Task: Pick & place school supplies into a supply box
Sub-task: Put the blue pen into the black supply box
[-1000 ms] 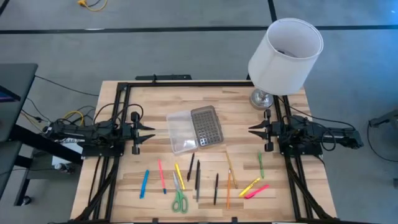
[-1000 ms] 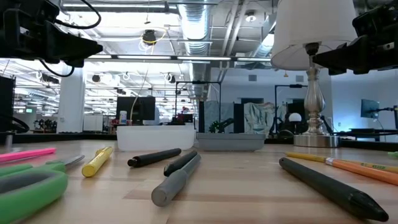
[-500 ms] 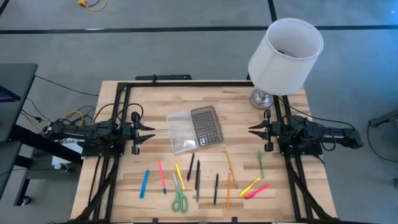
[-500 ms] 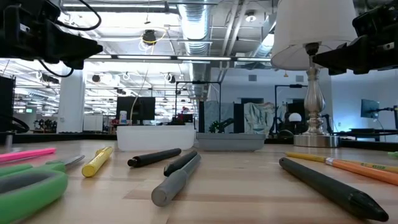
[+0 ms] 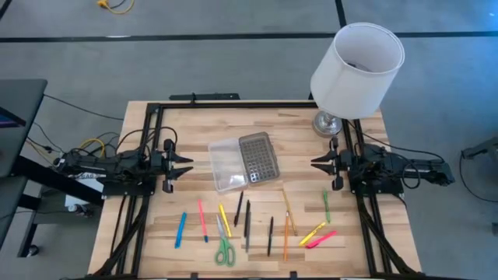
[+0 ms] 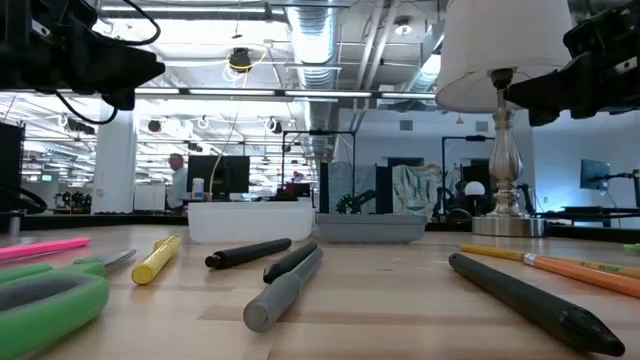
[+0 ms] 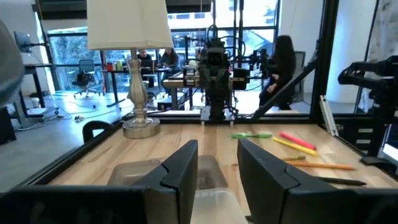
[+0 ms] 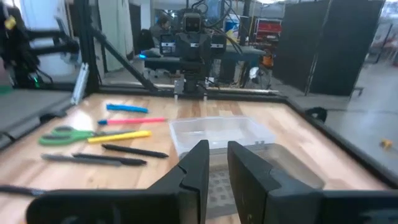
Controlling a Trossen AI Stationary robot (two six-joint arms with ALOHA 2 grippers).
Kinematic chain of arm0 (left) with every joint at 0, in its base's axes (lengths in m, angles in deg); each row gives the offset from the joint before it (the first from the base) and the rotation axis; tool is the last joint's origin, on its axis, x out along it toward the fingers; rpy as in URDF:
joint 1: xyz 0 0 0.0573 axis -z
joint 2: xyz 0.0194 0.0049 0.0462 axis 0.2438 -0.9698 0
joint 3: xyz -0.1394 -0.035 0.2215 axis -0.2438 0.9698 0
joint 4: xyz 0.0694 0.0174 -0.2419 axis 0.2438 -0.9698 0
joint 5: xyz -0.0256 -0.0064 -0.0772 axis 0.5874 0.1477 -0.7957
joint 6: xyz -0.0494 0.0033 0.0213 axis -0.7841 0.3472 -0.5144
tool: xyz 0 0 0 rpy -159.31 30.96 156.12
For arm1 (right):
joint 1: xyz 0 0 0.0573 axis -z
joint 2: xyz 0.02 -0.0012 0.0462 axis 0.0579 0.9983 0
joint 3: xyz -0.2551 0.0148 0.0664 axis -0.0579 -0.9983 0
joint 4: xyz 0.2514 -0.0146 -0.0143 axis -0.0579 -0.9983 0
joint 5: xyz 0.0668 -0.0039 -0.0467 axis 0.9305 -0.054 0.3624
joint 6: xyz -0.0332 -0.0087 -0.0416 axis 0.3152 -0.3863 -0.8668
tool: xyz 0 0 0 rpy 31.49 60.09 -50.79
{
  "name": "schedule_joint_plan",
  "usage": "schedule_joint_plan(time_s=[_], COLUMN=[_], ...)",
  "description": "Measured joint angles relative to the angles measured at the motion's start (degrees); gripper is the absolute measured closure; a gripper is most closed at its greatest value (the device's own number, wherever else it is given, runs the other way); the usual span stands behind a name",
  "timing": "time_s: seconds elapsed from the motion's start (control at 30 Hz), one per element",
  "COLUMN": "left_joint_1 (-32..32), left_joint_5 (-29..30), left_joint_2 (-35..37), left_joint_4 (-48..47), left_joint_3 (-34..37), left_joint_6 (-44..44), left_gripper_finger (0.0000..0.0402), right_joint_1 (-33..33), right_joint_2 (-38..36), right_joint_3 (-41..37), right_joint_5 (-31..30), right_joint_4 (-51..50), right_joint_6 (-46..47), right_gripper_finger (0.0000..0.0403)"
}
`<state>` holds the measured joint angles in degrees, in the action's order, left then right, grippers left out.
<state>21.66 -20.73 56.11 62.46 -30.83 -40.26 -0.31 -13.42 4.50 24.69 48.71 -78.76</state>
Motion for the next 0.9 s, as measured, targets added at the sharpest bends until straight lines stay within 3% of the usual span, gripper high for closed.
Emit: schedule_joint_plan(time_s=[0.23,0.4,0.6,0.9], left_joint_1=[-0.02,0.00,0.00,0.00], left_joint_5=[4.45,0.07,-0.24,-0.82], left_joint_2=[-0.02,-0.02,0.01,0.01], left_joint_4=[5.43,12.52,17.36,28.28], left_joint_3=[0.00,-0.05,-1.48,-1.59], left_joint_6=[-1.44,3.90,9.50,17.22], left_gripper_finger=[0.0292,0.0292,0.0292,0.0292], right_joint_1=[-0.10,-1.32,-2.01,-2.02], right_joint_2=[0.02,0.02,0.02,0.02], right_joint_3=[-0.07,-0.04,0.02,0.07], right_joint_5=[-0.02,-0.02,-0.02,0.00], right_joint_4=[6.30,15.12,22.22,32.53], right_joint_6=[-1.44,-1.08,-1.51,-11.82], right_gripper_finger=[0.0349,0.0349,0.0349,0.0349])
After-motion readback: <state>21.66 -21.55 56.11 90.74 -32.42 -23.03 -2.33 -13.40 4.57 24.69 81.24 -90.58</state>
